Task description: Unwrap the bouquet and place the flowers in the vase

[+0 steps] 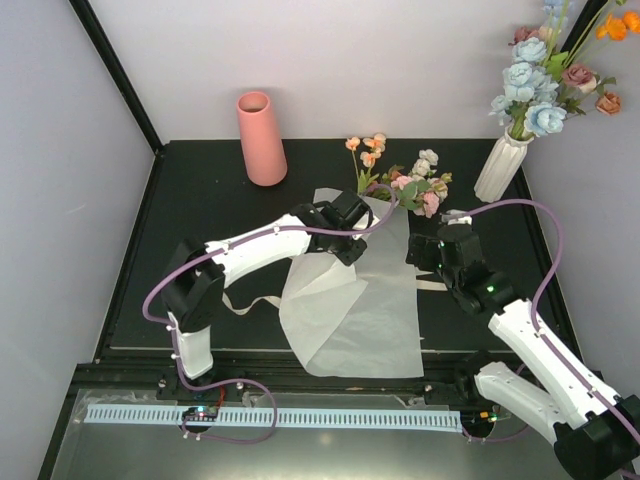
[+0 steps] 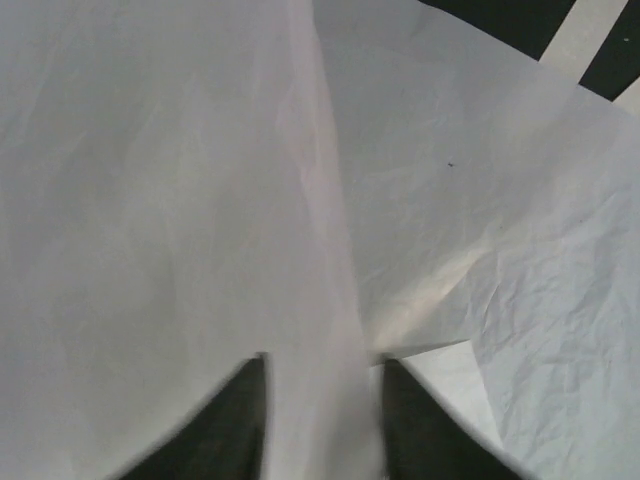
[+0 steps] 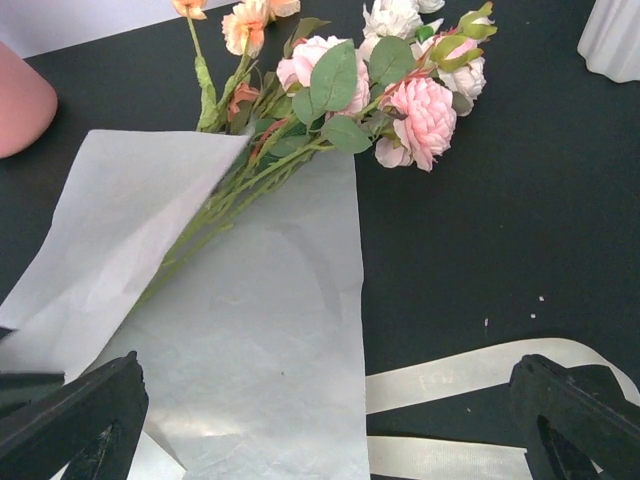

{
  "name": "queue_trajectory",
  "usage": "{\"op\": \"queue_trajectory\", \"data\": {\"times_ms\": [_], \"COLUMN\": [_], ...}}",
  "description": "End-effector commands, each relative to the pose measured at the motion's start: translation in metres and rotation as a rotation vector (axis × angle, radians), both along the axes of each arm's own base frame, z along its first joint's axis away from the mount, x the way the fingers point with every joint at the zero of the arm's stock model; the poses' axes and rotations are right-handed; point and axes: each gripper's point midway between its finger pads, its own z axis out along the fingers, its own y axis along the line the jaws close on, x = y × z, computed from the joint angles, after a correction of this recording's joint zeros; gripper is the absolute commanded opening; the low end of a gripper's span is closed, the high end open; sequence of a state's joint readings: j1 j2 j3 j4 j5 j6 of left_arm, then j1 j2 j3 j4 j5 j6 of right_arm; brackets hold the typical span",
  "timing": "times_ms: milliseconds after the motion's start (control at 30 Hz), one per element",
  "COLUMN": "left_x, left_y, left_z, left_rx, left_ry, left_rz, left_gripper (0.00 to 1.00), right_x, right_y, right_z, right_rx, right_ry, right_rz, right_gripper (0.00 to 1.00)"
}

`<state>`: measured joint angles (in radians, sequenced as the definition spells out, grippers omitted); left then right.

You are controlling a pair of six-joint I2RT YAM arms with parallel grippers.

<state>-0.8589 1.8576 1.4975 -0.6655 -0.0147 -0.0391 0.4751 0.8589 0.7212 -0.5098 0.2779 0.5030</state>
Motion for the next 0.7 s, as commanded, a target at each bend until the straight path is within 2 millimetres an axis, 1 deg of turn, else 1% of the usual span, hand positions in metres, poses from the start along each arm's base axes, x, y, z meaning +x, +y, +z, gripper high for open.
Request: {"op": "queue_trajectory", "data": {"times_ms": [0,33,133,200,300,367,400,533,600,667], "left_x": [0.009,0.011,0.021,0.025,0.033,0.04,0.044,0.053,0.05,0.046], "left_y": [-0.004,0.0,0.02,0.038,0.074,0.106,0.126,0.212,0.245,0.271], "left_z": [0.021,0.025,0.05,0.07,0.093,0.1,0.104,0.111,0.105,0.096], "left_rx": [-0.005,0.004,0.032,0.051,0.102,0.154,0.183,0.253,0.251,0.248], "left_ry": [-0.065,-0.082,-0.177,-0.236,-0.311,-0.352,-0.375,-0.4,-0.375,-0.36], "left_rz": [0.002,0.02,0.102,0.151,0.243,0.329,0.394,0.697,0.811,0.894], "left_gripper": [0.07,0.02,0.02,0.02,0.04,0.07,0.08,0.11,0.13,0.21], "right_x": [0.001,0.001,0.001,0.001,0.002,0.005,0.006,0.009,0.012,0.016], "right_y": [0.002,0.003,0.01,0.017,0.03,0.042,0.048,0.078,0.092,0.104], "right_z": [-0.001,-0.001,-0.002,-0.003,-0.005,-0.008,-0.009,-0.013,-0.015,-0.017], "right_rx": [0.011,0.015,0.031,0.046,0.076,0.098,0.109,0.174,0.205,0.232], "right_ry": [0.005,0.005,0.014,0.018,0.031,0.045,0.055,0.091,0.108,0.123], "right_rz": [0.007,0.01,0.045,0.078,0.136,0.183,0.212,0.339,0.391,0.431], "right_gripper": [1.0,1.0,1.0,1.0,1.0,1.0,1.0,1.0,1.0,1.0]}}
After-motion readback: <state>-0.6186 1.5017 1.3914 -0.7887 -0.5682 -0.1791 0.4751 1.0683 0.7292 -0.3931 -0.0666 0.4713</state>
